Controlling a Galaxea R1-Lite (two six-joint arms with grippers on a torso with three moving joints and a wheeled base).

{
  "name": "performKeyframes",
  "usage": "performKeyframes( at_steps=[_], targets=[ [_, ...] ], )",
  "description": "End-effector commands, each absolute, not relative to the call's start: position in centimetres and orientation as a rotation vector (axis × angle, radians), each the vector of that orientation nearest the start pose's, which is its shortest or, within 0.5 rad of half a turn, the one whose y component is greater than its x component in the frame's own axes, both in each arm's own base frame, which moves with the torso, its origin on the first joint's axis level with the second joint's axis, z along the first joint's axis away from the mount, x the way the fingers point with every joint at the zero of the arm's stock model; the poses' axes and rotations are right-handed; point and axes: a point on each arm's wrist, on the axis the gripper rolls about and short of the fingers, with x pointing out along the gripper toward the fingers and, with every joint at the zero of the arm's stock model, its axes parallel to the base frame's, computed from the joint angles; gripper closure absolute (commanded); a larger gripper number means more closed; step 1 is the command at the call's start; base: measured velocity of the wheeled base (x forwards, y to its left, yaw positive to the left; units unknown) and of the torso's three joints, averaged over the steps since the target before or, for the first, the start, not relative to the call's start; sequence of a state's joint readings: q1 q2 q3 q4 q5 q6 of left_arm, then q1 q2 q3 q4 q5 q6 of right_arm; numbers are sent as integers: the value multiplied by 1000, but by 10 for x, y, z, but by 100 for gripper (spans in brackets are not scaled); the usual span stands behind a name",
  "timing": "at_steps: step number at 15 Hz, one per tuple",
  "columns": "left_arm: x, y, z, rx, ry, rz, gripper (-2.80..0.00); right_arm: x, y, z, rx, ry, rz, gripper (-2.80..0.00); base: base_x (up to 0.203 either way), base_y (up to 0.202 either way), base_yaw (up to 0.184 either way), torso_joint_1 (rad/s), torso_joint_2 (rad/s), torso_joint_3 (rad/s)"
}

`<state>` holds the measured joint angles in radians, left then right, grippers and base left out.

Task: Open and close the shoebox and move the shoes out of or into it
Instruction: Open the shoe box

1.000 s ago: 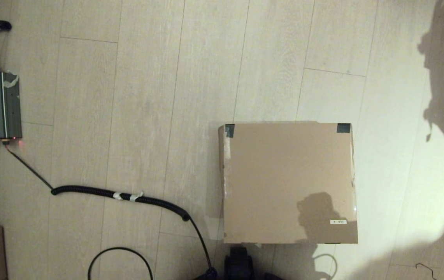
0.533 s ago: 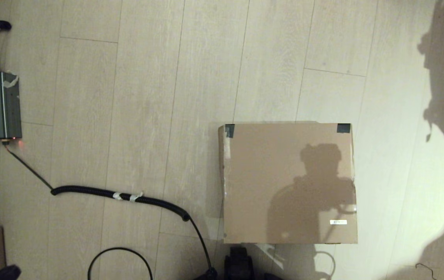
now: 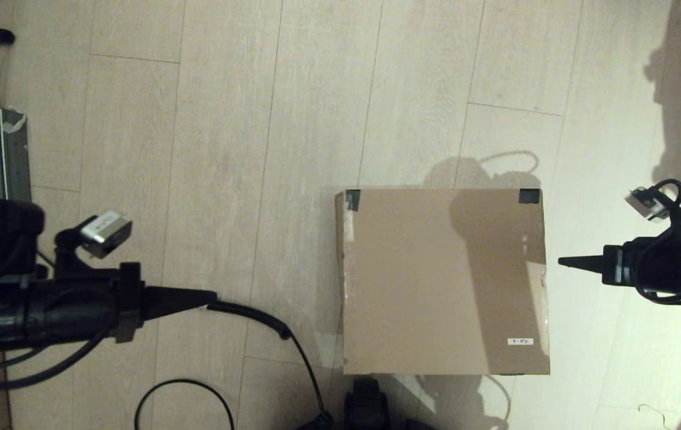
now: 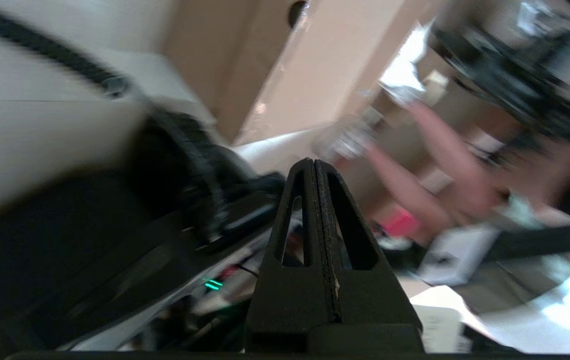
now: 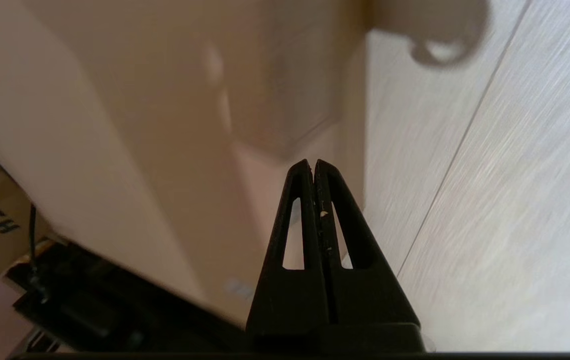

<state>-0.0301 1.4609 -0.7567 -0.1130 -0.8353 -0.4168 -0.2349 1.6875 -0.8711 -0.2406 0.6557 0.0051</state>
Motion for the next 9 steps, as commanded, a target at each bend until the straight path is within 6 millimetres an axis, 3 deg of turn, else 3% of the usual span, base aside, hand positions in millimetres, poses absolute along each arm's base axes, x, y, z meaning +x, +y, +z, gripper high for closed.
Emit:
performKeyframes(
  at_steps=[1, 3, 9],
  targets=[
    [270, -38, 158, -671, 867, -785, 0, 314, -82, 136, 316, 555, 430, 0, 0, 0, 0, 0, 0, 0],
    [273, -46, 156, -666, 879, -820, 0, 312, -88, 127, 326, 566, 421, 0, 0, 0, 0, 0, 0, 0],
    [264, -43, 170, -646, 822, -829, 0, 299, -80, 66, 387, 620, 484, 0, 0, 0, 0, 0, 0, 0]
  ],
)
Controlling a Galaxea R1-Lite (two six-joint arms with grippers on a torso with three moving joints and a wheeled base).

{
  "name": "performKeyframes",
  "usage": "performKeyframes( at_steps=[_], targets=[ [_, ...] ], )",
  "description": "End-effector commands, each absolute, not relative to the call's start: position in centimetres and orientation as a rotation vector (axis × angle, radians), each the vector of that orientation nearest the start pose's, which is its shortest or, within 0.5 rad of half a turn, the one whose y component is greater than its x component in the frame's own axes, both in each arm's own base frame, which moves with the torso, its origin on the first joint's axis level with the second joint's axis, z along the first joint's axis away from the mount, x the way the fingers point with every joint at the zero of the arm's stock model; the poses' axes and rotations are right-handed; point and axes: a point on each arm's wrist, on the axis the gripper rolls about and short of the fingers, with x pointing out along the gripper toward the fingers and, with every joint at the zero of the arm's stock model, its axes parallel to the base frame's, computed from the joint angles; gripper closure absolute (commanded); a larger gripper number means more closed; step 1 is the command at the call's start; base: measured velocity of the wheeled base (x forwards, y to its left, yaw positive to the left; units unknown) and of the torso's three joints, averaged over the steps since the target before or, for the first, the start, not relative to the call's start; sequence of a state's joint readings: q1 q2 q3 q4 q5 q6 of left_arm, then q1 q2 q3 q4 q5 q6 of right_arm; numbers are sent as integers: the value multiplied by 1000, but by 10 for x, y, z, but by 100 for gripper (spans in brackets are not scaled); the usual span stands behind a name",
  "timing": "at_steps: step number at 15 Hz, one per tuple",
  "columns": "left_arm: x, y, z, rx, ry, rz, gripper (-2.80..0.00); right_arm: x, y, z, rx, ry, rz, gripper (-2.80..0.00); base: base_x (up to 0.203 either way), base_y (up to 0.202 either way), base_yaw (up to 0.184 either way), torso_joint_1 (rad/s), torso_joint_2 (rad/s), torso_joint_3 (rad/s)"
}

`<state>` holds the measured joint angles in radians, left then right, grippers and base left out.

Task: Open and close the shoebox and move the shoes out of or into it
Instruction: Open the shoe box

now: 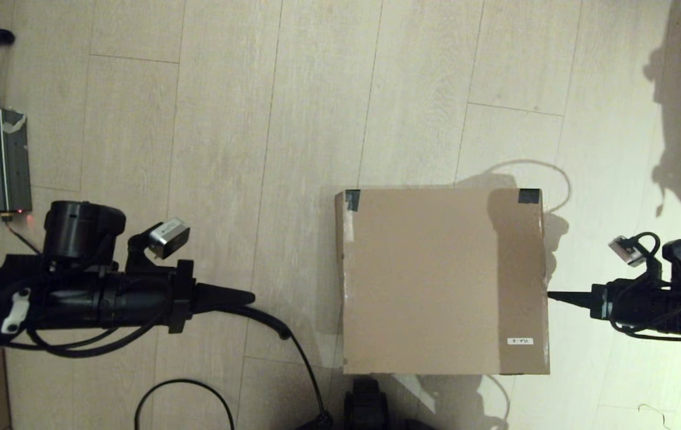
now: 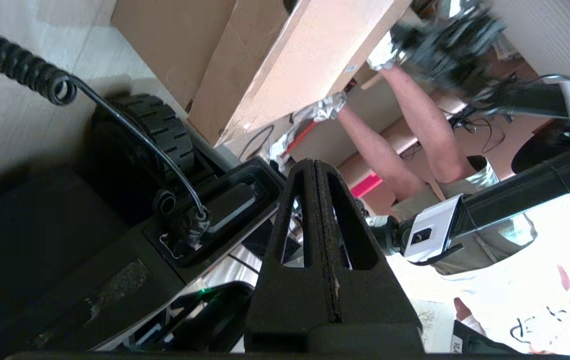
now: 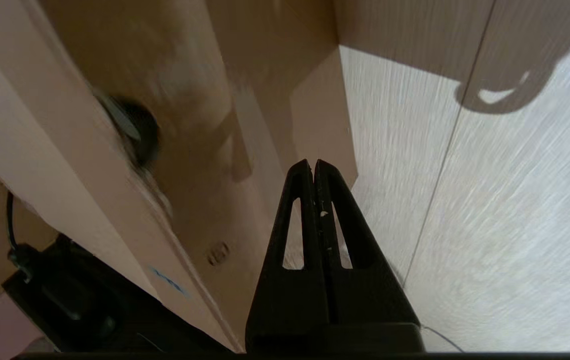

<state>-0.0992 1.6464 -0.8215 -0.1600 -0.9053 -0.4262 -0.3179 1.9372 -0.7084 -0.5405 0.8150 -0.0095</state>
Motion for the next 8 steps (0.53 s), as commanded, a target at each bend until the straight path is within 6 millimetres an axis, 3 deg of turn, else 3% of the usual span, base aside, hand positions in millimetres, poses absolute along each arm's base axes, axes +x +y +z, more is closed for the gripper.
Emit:
performKeyframes(
  at_steps=[1, 8],
  targets=[
    [262, -42, 172, -644, 813, -828, 0, 296, -78, 60, 392, 625, 492, 0, 0, 0, 0, 0, 0, 0],
    [243, -41, 178, -631, 782, -839, 0, 296, -60, 22, 391, 649, 535, 0, 0, 0, 0, 0, 0, 0]
  ],
)
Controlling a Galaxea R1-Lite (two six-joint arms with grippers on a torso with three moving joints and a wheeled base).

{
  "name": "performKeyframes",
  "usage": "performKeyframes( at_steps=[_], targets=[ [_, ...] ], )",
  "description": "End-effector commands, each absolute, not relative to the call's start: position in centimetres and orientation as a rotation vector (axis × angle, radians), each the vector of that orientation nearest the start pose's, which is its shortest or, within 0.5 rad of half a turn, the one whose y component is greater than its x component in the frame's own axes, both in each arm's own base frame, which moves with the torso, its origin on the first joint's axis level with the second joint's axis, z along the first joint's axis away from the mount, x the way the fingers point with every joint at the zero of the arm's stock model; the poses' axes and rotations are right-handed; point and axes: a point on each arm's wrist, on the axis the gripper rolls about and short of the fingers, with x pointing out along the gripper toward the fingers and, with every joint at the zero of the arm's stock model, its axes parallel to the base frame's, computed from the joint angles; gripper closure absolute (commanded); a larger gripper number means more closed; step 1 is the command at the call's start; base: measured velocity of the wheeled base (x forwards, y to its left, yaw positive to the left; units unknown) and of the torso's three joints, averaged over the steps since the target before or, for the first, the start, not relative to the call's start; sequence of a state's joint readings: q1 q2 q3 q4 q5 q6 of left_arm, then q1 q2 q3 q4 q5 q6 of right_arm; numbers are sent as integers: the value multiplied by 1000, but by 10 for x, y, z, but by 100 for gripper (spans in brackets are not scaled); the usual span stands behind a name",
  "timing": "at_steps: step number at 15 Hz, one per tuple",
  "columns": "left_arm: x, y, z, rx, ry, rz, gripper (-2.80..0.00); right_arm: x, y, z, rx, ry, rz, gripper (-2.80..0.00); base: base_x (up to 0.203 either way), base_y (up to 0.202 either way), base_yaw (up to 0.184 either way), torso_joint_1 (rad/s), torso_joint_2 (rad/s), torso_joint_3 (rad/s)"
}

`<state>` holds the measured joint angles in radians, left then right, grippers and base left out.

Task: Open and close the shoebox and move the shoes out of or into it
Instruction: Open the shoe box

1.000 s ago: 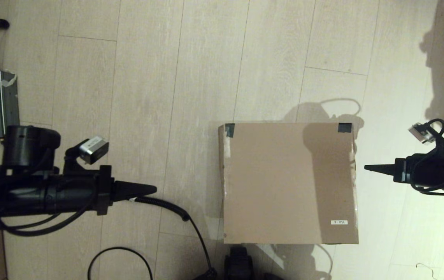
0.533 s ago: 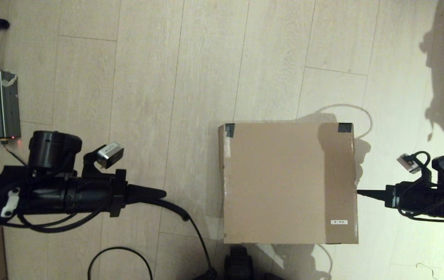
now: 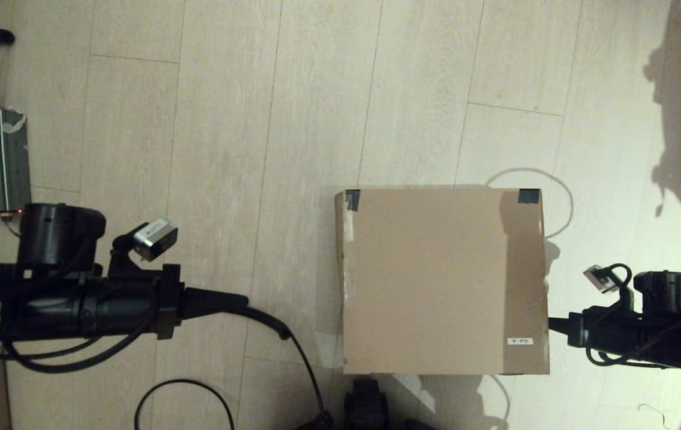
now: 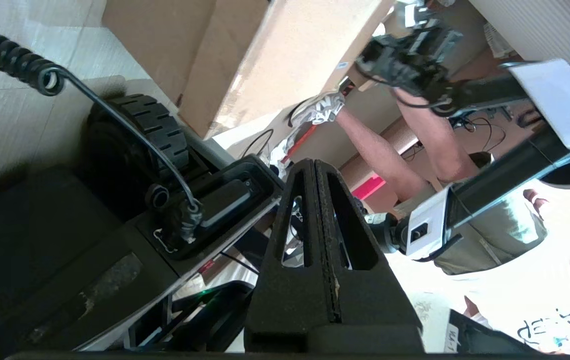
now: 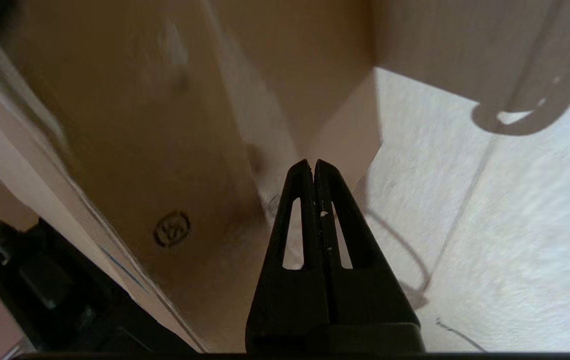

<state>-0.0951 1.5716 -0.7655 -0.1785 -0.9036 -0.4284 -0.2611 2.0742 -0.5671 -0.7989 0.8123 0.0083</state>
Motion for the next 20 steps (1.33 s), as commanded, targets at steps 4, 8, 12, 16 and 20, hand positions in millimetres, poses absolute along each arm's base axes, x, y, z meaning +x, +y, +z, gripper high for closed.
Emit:
performKeyframes(
  at_steps=[4, 8, 12, 16, 20],
  targets=[
    [232, -40, 181, -627, 770, -843, 0, 294, -48, 23, 393, 641, 568, 0, 0, 0, 0, 0, 0, 0],
    [228, -40, 180, -630, 776, -842, 0, 282, -44, 42, 391, 611, 570, 0, 0, 0, 0, 0, 0, 0],
    [224, -39, 185, -622, 754, -848, 0, 267, -40, 63, 370, 571, 571, 0, 0, 0, 0, 0, 0, 0],
    [214, -39, 193, -610, 728, -860, 0, 254, -37, 93, 388, 559, 569, 0, 0, 0, 0, 0, 0, 0],
    [192, -37, 208, -595, 689, -873, 0, 237, -33, 128, 381, 536, 581, 0, 0, 0, 0, 0, 0, 0]
  ],
)
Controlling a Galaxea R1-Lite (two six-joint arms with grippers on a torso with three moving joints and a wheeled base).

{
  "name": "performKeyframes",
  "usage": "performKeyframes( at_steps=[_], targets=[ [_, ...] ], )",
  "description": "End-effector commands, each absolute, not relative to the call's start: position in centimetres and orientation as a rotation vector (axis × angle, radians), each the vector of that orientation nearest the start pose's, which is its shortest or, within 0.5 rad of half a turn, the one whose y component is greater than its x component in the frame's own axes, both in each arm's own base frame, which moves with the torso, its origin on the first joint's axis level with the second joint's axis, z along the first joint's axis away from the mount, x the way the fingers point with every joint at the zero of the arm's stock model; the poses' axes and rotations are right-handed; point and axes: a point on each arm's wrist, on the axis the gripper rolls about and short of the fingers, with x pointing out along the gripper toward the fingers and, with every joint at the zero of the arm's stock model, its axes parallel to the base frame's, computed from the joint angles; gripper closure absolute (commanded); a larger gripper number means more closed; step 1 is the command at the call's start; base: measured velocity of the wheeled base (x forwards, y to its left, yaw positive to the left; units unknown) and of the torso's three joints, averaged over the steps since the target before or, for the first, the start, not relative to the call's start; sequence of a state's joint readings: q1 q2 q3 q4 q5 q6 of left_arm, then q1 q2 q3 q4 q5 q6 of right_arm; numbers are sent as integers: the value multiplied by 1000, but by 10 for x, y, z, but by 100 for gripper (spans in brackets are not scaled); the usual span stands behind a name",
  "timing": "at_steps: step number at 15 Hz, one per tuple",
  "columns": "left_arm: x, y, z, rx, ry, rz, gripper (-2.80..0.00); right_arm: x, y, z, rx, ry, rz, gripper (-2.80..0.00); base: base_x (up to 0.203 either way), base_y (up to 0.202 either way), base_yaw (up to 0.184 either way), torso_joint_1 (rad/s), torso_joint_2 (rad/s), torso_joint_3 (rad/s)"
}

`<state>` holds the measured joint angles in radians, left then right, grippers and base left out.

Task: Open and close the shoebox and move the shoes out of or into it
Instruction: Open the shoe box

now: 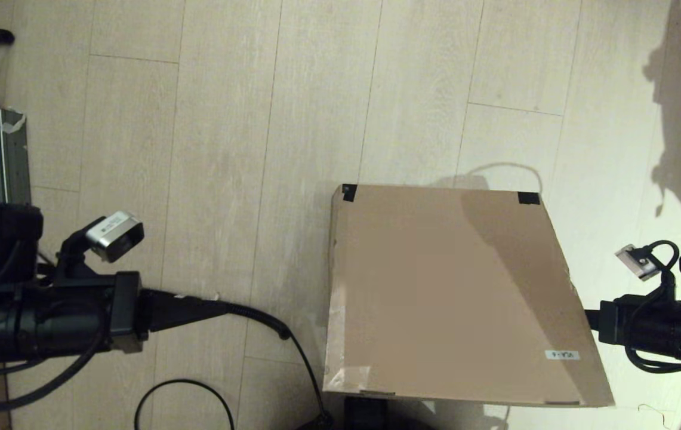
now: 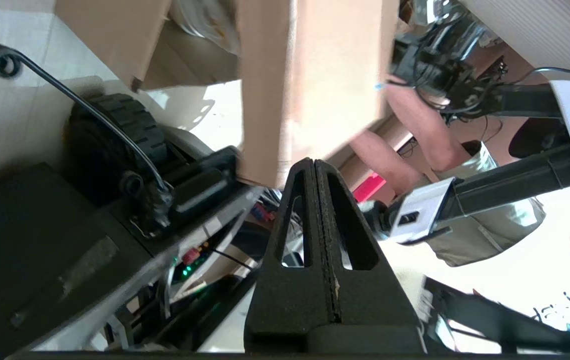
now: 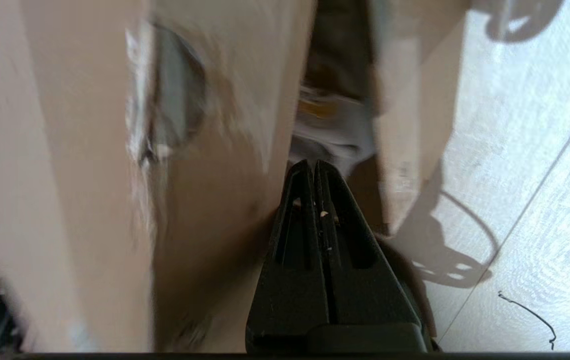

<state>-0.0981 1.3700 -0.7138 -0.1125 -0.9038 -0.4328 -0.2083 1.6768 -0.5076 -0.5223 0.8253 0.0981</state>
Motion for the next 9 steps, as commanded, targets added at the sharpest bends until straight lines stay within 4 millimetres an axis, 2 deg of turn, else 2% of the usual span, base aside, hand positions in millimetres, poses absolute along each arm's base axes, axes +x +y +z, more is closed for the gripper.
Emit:
performKeyframes(
  at_steps=[1, 4, 6, 9],
  targets=[
    [183, -37, 213, -593, 687, -877, 0, 231, -32, 139, 377, 526, 584, 0, 0, 0, 0, 0, 0, 0],
    [164, -40, 220, -587, 705, -905, 0, 217, -29, 169, 370, 507, 593, 0, 0, 0, 0, 0, 0, 0],
    [152, -48, 216, -583, 770, -947, 0, 212, -27, 189, 372, 478, 595, 0, 0, 0, 0, 0, 0, 0],
    [137, -65, 201, -574, 945, -1018, 0, 215, -28, 218, 415, 426, 589, 0, 0, 0, 0, 0, 0, 0]
  ],
)
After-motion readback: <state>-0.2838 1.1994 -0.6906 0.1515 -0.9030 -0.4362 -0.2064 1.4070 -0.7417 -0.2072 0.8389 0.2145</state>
